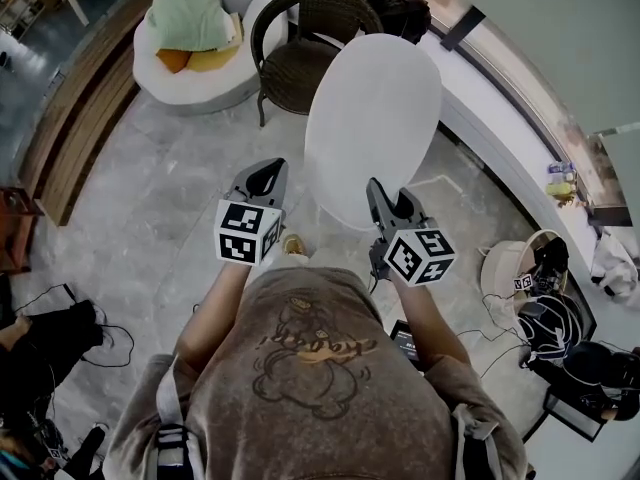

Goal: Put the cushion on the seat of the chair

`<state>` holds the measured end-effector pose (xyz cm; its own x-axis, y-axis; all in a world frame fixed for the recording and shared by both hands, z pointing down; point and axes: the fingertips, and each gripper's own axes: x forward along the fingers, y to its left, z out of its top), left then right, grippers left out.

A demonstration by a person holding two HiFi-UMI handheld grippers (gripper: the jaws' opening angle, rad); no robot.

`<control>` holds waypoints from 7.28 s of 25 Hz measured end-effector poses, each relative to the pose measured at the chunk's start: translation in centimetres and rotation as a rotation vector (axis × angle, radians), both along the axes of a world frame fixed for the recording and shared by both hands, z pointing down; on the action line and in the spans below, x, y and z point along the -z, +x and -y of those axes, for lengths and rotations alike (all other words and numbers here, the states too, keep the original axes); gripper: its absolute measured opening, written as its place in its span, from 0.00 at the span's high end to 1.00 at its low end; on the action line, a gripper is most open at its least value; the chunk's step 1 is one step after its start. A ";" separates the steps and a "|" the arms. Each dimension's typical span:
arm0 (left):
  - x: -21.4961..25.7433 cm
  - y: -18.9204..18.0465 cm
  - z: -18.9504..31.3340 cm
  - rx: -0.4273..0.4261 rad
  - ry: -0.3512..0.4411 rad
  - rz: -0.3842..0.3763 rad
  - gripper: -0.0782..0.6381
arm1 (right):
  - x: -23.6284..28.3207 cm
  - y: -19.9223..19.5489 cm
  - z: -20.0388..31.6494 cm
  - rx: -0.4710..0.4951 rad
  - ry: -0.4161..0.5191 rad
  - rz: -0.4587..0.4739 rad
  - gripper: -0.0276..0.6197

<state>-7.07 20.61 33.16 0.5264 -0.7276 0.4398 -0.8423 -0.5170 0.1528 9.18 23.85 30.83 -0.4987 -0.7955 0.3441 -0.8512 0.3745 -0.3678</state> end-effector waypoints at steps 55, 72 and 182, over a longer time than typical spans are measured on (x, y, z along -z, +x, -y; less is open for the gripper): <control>-2.7 3.3 32.4 0.137 -0.034 0.040 0.88 | -4.4 2.6 33.6 0.202 -0.113 0.059 0.86; -6.2 1.9 38.4 0.096 -0.090 0.032 0.88 | -8.3 -1.1 39.2 0.244 -0.163 0.069 0.86; -42.7 1.5 47.7 0.009 -0.443 0.045 0.88 | -53.4 -0.8 52.3 -0.028 -0.500 0.055 0.58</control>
